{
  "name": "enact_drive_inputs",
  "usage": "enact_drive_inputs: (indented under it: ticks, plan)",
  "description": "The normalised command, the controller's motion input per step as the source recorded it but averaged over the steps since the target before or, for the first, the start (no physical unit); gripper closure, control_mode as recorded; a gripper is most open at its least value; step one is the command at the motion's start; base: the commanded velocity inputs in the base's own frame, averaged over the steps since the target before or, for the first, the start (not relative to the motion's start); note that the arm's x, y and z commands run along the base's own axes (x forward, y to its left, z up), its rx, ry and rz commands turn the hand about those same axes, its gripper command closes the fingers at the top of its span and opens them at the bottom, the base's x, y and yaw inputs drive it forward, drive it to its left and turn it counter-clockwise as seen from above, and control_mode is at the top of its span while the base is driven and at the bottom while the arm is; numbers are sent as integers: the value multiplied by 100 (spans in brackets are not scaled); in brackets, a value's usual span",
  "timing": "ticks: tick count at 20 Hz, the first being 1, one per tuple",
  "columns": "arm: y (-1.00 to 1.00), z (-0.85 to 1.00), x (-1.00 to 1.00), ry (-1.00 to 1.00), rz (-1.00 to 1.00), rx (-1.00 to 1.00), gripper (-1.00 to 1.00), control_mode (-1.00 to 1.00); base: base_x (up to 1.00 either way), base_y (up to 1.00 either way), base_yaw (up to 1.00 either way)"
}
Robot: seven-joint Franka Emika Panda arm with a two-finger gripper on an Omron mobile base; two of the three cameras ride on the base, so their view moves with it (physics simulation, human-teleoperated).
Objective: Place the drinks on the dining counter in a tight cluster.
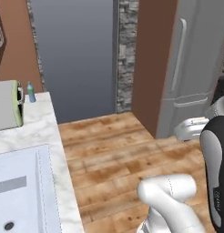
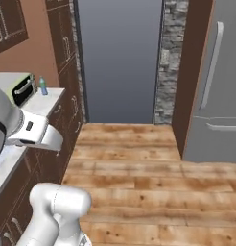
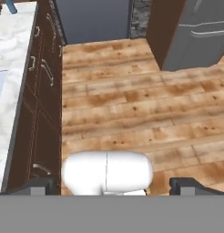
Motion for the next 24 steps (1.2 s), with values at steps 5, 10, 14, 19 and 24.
enact_drive_inputs:
  ticks: [5,10,14,19,24]
  plan:
    - [0,0,0,0,0,0,-100,100,100,-4,17]
    - [0,0,0,0,0,0,-100,100,97,-3,64]
    - [0,0,0,0,0,0,-100,100,80,-19,91]
    - [0,0,0,0,0,0,-100,100,80,-37,85]
    - [0,0,0,0,0,0,-100,100,55,-91,57]
